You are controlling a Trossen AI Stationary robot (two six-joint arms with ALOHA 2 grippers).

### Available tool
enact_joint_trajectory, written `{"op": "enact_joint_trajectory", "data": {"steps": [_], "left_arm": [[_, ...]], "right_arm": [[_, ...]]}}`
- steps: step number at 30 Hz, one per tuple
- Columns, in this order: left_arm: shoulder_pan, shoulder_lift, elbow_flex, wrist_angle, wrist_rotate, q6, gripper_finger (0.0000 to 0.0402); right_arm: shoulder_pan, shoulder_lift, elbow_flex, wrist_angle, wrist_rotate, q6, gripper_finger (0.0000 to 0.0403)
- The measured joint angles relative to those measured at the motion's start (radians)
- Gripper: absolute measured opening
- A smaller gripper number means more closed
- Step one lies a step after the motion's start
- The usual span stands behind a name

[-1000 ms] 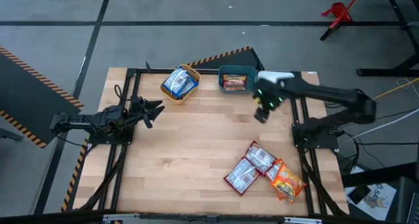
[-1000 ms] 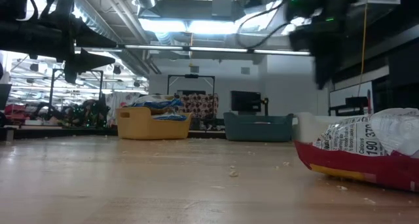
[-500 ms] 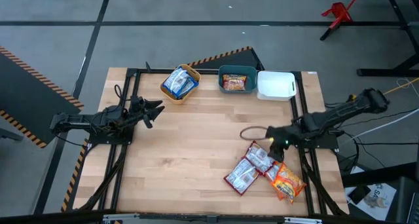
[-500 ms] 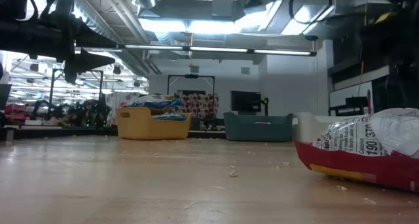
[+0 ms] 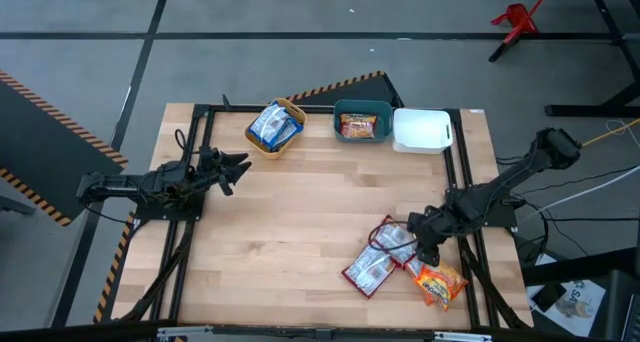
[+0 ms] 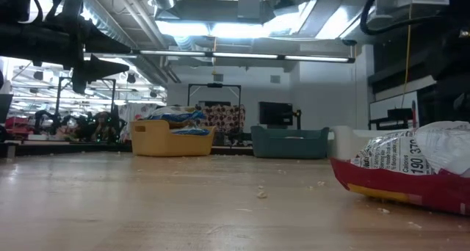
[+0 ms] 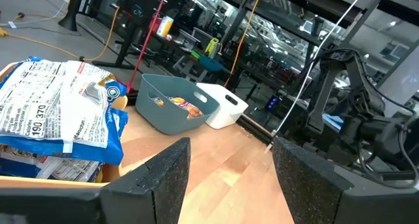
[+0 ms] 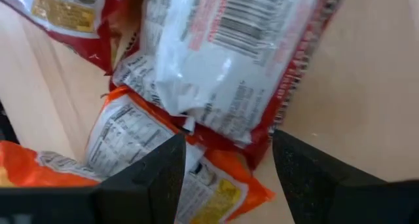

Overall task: Sort Maruchan noodles
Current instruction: Put the top red noodle pack into the blue bin

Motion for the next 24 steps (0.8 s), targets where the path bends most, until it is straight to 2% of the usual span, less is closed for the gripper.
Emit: {"op": "enact_joint_trajectory", "data": {"steps": [6,14,19,21,24], "left_arm": [[0.0,0.0,0.0,0.0,0.0,0.002,0.0212],[0.0,0.0,0.0,0.0,-0.003,0.011,0.0212],[0.0,0.0,0.0,0.0,-0.002,0.013,0.0212],[0.0,0.0,0.0,0.0,-0.002,0.012,0.0212],[0.0,0.0,0.0,0.0,0.001,0.011,0.0212]], "right_arm": [[0.0,0.064,0.0,0.036,0.006,-0.037,0.0211],[-0.001,0.17,0.0,0.122,0.124,-0.079,0.0211],[-0.001,0.223,0.0,0.185,0.262,-0.079,0.021],[-0.006,0.239,0.0,0.202,0.308,-0.079,0.0201],[-0.035,0.267,0.001,0.234,0.314,-0.08,0.0167]]}}
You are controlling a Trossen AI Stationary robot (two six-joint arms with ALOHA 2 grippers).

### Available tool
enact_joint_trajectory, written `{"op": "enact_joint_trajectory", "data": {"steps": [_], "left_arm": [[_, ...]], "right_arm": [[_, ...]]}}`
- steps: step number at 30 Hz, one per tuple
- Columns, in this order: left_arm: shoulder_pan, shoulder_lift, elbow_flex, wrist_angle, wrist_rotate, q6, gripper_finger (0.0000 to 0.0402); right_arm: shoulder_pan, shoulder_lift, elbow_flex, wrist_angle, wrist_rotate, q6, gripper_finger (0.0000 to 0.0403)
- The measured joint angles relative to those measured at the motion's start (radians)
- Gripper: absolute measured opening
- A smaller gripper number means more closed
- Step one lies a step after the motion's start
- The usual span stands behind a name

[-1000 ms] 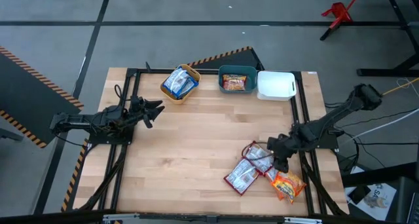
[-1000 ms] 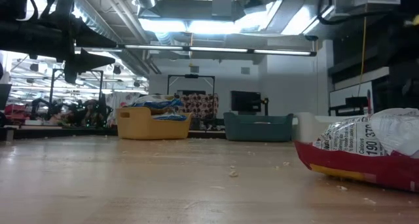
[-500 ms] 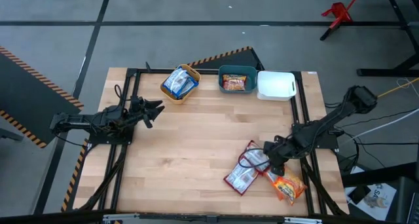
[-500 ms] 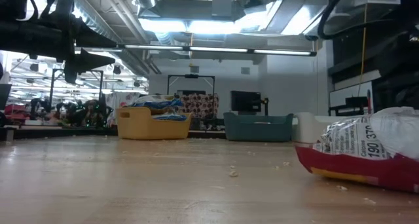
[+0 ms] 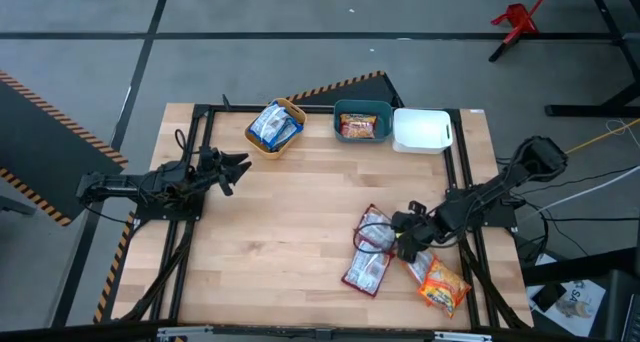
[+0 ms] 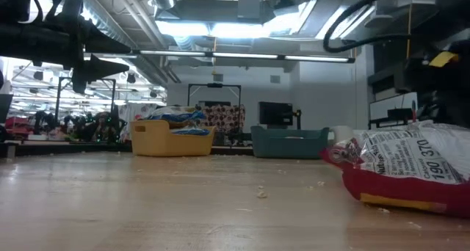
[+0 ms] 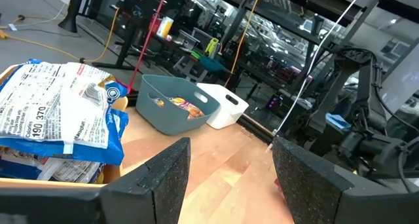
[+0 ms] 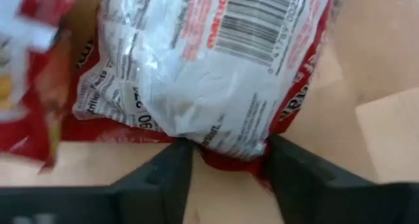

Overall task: Sort Maruchan noodles
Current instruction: Put the top red noodle pack into the blue bin

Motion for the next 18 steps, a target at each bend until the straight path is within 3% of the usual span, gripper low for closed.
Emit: {"op": "enact_joint_trajectory", "data": {"steps": [7,18], "left_arm": [[0.0,0.0,0.0,0.0,0.005,-0.011,0.0212],[0.0,0.0,0.0,0.0,0.006,-0.011,0.0212]], "right_arm": [[-0.08,0.021,0.001,0.067,-0.01,-0.051,0.0018],[-0.262,0.02,0.046,0.136,-0.007,-0.15,0.0001]]}}
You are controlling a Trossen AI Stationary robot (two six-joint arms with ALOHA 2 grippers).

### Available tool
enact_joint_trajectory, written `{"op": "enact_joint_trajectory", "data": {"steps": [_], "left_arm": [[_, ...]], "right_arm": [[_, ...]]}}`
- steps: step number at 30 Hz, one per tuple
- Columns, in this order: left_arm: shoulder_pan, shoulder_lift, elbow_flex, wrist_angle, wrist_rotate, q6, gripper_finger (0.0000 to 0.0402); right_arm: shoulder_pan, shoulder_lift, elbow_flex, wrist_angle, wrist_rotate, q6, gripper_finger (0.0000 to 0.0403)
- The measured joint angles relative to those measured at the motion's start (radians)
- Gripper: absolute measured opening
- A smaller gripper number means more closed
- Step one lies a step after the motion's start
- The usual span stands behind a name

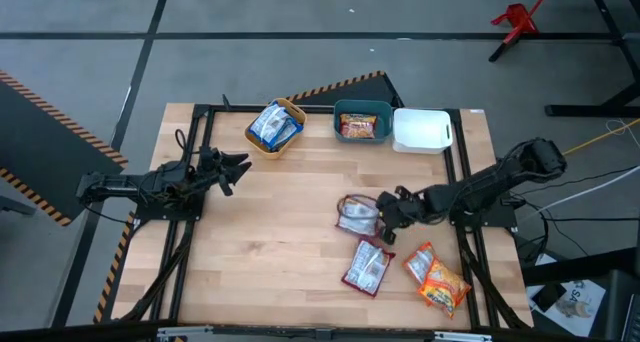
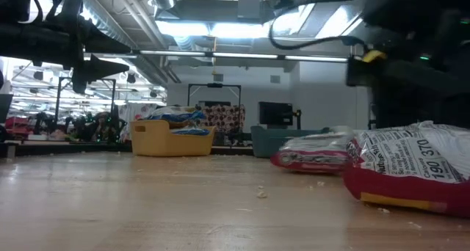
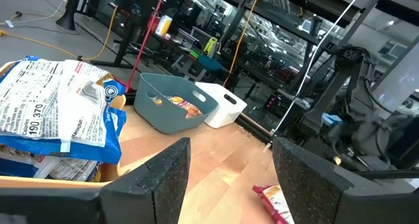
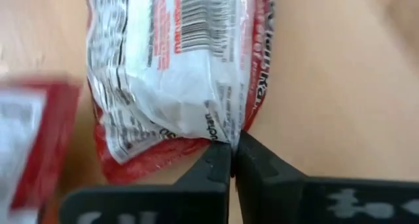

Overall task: Sort Maruchan noodles
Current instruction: Put the top red noodle pack into the blue bin

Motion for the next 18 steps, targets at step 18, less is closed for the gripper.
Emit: {"op": "enact_joint_trajectory", "data": {"steps": [18], "left_arm": [[0.0,0.0,0.0,0.0,0.001,0.0,0.0212]], "right_arm": [[-0.474,-0.001,0.277,-0.019,-0.149,-0.587,0.0]]}}
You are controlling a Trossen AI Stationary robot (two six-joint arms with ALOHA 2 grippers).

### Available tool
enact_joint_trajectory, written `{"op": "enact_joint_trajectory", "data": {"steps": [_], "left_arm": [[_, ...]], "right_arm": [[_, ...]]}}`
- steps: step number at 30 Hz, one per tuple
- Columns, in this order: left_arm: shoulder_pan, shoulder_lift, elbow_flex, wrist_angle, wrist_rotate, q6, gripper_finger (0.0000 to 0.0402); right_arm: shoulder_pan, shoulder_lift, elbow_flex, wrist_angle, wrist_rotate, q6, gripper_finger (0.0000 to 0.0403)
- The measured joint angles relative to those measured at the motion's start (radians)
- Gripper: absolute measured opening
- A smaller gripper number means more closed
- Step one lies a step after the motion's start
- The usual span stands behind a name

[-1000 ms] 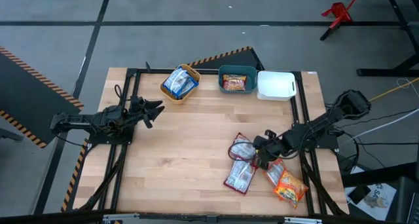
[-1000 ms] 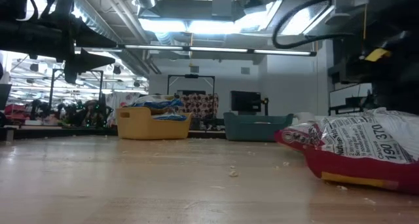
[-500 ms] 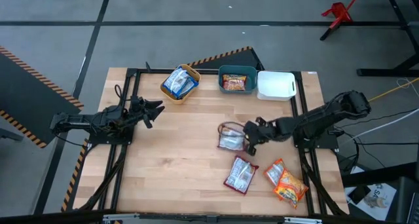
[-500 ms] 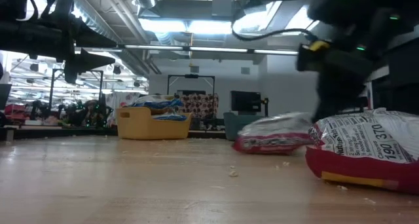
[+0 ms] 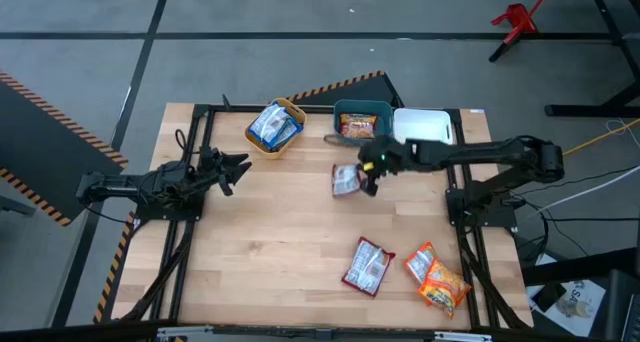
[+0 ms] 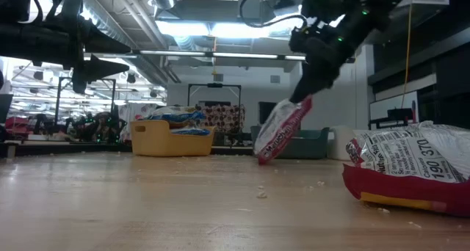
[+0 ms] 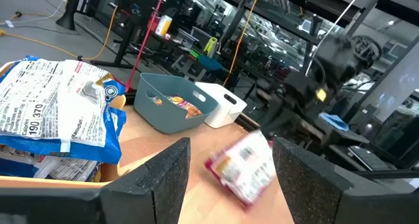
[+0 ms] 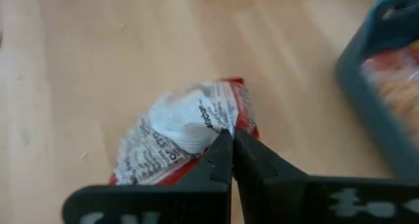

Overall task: Sort Maruchan noodles
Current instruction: Put the top red noodle pack into the blue bin

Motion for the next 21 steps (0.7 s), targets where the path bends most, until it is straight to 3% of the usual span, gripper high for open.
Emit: {"op": "enact_joint_trajectory", "data": {"steps": [11,15,21], "left_arm": [[0.0,0.0,0.0,0.0,0.0,0.0,0.0212],[0.0,0.0,0.0,0.0,0.0,-0.001,0.0212],[0.0,0.0,0.0,0.0,0.0,0.0,0.0212]], "right_arm": [[-0.165,-0.001,0.177,-0.052,-0.104,-0.171,0.0],[-0.201,-0.001,0.224,-0.088,-0.117,-0.207,0.0],[-0.211,0.002,0.238,-0.218,-0.222,-0.262,0.0013]]}}
